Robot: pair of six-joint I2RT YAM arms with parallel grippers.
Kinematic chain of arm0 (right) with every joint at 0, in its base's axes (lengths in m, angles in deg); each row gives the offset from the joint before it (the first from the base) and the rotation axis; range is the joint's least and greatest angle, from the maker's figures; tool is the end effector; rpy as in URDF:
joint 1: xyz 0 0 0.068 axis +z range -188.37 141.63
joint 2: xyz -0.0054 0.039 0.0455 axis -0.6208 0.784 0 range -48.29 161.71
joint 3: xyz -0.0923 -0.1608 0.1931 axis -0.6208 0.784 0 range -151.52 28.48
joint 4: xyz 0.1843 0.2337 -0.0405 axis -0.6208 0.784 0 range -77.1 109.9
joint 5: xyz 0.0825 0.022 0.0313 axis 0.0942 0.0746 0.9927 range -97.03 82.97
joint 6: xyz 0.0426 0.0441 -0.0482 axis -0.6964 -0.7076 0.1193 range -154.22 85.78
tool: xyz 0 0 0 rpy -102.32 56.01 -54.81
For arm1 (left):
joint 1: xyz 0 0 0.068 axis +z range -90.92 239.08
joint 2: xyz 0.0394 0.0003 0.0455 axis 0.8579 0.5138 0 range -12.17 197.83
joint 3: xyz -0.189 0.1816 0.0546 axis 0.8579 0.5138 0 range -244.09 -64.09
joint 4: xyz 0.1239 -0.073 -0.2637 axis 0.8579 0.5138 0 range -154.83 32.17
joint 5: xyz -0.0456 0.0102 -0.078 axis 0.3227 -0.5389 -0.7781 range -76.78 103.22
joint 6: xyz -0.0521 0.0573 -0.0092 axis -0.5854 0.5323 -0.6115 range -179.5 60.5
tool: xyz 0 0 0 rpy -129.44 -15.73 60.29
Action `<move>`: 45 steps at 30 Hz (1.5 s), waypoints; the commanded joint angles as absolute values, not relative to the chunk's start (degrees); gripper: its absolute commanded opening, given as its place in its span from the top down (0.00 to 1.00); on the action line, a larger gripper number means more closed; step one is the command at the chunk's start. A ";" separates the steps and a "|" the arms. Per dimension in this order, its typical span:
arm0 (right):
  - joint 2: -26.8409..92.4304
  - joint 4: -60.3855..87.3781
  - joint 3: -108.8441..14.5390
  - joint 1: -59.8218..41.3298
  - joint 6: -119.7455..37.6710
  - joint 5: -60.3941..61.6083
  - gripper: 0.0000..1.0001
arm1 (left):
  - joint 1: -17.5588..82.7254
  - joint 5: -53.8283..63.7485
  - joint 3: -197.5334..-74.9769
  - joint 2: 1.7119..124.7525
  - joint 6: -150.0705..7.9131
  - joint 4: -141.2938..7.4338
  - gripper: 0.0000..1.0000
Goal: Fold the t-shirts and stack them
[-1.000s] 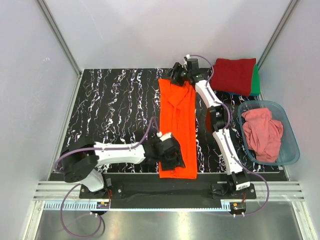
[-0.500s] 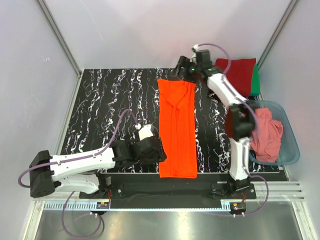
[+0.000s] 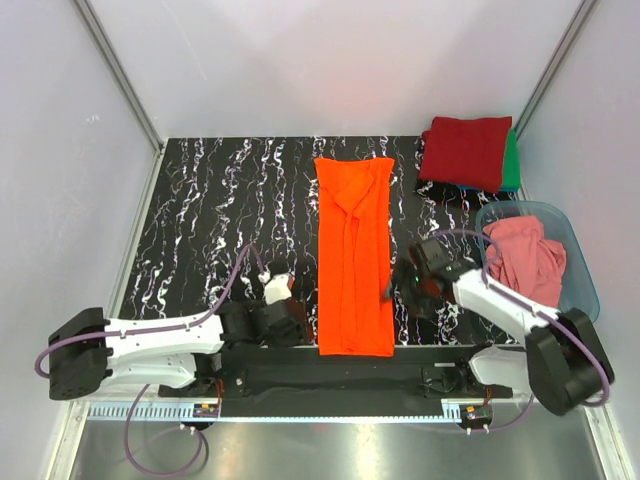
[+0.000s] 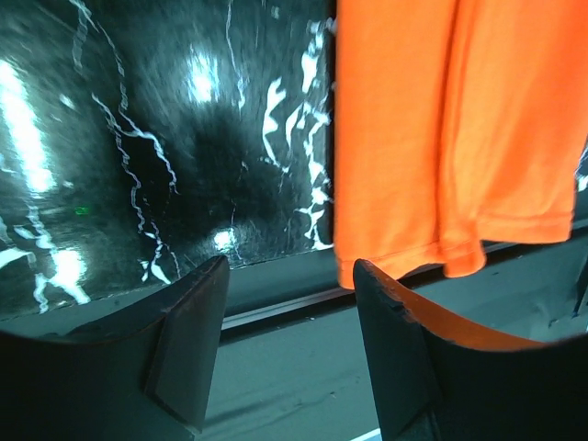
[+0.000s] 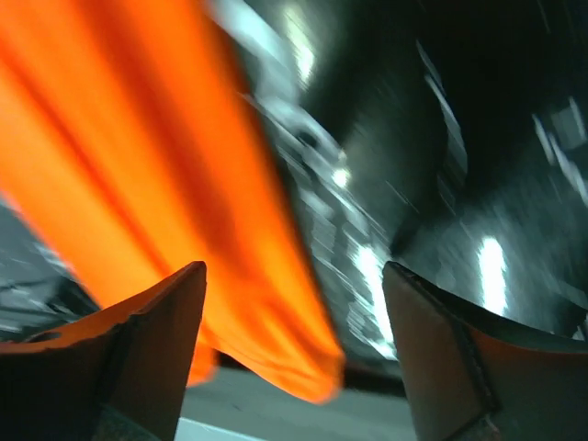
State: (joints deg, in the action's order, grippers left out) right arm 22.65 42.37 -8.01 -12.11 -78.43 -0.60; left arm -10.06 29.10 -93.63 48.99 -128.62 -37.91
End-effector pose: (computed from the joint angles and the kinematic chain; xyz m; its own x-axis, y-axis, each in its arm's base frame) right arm 0.2361 0.1248 0.1197 -0.9147 0.3213 -0.2450 0.2147 0.9003 0.3787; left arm 0.1034 -0.2200 0.1234 -0.9005 -0.1605 -0.4041 0.0185 0.9143 -0.4045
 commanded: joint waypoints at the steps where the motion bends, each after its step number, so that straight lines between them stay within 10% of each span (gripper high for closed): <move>1: 13.17 44.10 -3.17 -9.55 -87.56 -3.69 0.18 | -11.40 27.02 -90.46 48.47 -130.77 -46.98 0.39; 18: -0.47 49.81 7.30 11.02 -109.09 -9.03 0.39 | -12.90 26.14 -84.74 51.63 -134.64 -56.83 0.40; 45: 4.01 43.31 10.11 13.57 -111.66 -12.66 0.79 | -12.90 29.65 -83.51 55.51 -134.03 -65.96 0.46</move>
